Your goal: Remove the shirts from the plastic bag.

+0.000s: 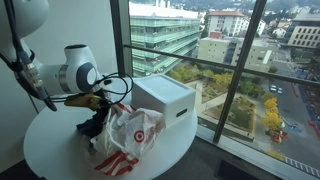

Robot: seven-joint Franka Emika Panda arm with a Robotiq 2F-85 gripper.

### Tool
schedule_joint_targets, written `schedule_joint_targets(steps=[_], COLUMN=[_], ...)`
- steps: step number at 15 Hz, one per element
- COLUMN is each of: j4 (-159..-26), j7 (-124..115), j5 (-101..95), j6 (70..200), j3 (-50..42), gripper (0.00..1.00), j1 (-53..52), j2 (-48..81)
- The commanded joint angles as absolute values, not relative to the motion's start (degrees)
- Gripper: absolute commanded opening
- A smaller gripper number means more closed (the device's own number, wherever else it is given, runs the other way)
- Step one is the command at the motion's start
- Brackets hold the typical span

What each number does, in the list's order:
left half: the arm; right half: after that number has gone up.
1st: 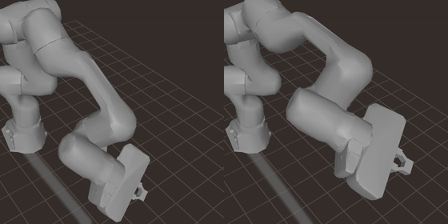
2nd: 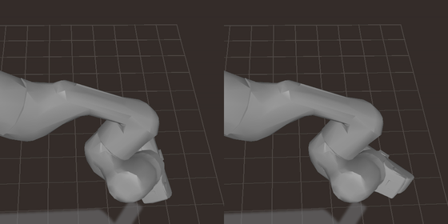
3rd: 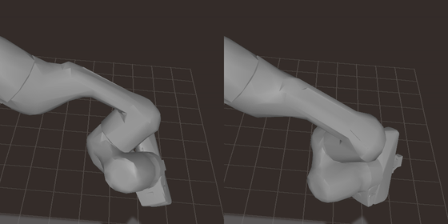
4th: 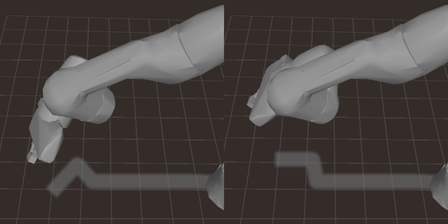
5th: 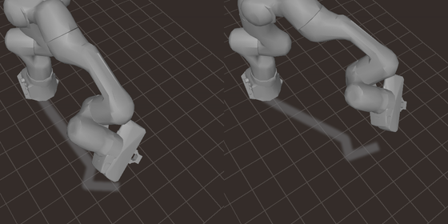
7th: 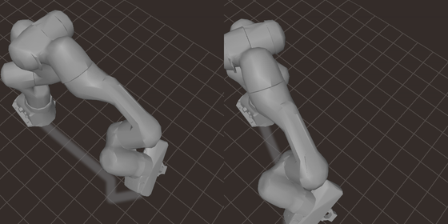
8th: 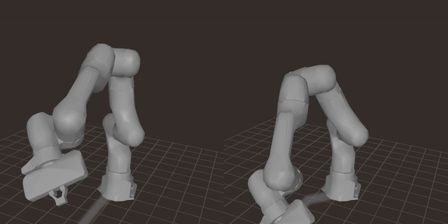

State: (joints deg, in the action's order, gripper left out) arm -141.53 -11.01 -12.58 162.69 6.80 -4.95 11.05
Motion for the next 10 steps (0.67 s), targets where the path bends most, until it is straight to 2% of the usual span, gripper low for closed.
schedule_joint_targets(steps=[1,10], j4=[-142.7,-142.1], j7=[-5.3,-2.7], j5=[-3.9,-2.3], j6=[159.3,159.7], j3=[9.0,9.8], gripper=[0.02,0.02], j1=[-5.4,-9.3], j2=[3.7,-13.0])
